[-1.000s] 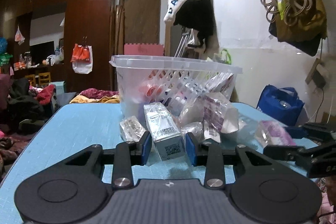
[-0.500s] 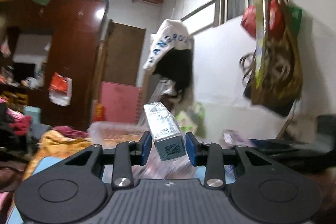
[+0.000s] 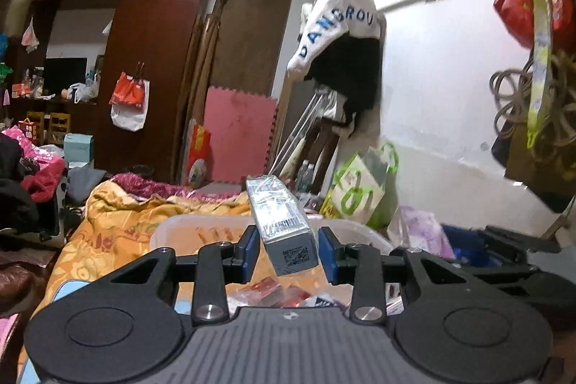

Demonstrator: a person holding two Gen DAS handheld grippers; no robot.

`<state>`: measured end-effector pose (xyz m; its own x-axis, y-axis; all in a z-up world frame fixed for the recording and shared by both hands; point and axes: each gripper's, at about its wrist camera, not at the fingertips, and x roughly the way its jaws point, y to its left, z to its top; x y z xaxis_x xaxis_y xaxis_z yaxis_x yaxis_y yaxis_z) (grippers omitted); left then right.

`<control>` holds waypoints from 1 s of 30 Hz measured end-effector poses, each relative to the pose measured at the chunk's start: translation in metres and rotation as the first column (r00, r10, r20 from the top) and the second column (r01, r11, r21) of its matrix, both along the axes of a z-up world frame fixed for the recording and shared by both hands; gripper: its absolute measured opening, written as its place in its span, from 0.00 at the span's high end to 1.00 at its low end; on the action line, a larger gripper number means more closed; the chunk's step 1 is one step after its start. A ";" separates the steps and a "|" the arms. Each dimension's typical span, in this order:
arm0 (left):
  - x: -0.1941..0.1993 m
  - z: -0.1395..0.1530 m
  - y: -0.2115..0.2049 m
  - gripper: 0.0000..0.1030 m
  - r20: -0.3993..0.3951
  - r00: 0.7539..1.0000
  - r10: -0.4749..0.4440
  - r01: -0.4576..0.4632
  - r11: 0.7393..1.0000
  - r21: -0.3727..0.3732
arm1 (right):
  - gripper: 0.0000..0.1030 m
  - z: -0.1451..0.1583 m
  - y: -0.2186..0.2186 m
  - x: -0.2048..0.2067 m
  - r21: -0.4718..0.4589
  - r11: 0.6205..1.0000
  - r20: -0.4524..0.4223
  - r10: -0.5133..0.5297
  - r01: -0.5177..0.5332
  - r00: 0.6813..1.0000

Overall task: Organize objects
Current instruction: 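Lift both boxes over the white basket and open both grippers, then grasp the white wrapped roll with the right gripper while the left gripper grasps the white text packet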

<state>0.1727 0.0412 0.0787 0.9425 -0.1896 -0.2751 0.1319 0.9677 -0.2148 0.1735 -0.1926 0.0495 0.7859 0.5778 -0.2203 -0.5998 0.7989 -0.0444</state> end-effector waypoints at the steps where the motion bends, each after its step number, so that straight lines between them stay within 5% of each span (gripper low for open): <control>1: 0.002 0.000 0.000 0.61 -0.005 1.000 0.005 -0.005 1.000 0.002 | 0.29 0.000 0.000 0.000 -0.002 1.000 0.001 -0.001 0.001 1.000; 5: 0.017 -0.001 0.000 0.54 -0.065 0.998 -0.005 0.007 1.000 0.021 | 0.27 0.000 0.002 -0.001 -0.015 1.000 0.017 -0.018 0.018 1.000; 7: 0.026 -0.005 -0.002 0.28 -0.088 0.996 0.025 -0.021 0.998 0.052 | 0.10 -0.001 0.002 -0.003 -0.021 1.000 0.022 -0.015 0.015 1.000; 8: 0.025 -0.006 -0.001 0.28 -0.081 0.996 0.039 -0.034 0.997 0.065 | 0.01 -0.002 0.002 -0.004 -0.024 0.999 0.029 -0.031 0.031 0.999; 15: -0.015 -0.007 0.011 0.26 -0.034 0.999 0.006 -0.005 0.999 0.048 | 0.00 -0.002 -0.018 -0.025 0.019 1.000 -0.006 -0.012 0.012 1.000; 19: -0.063 -0.029 0.017 0.13 -0.037 0.999 0.019 -0.016 0.997 0.079 | 0.00 -0.024 -0.037 -0.052 0.029 0.999 -0.057 -0.033 0.035 0.998; 24: -0.079 -0.075 0.025 0.12 -0.189 0.980 0.061 -0.032 0.988 0.154 | 0.01 -0.078 -0.036 -0.061 -0.133 0.991 -0.170 -0.015 -0.007 0.985; 30: -0.049 -0.102 0.030 0.13 -0.299 0.951 0.075 -0.023 0.985 0.173 | 0.17 -0.093 -0.029 -0.053 -0.126 0.991 -0.210 0.025 -0.052 0.977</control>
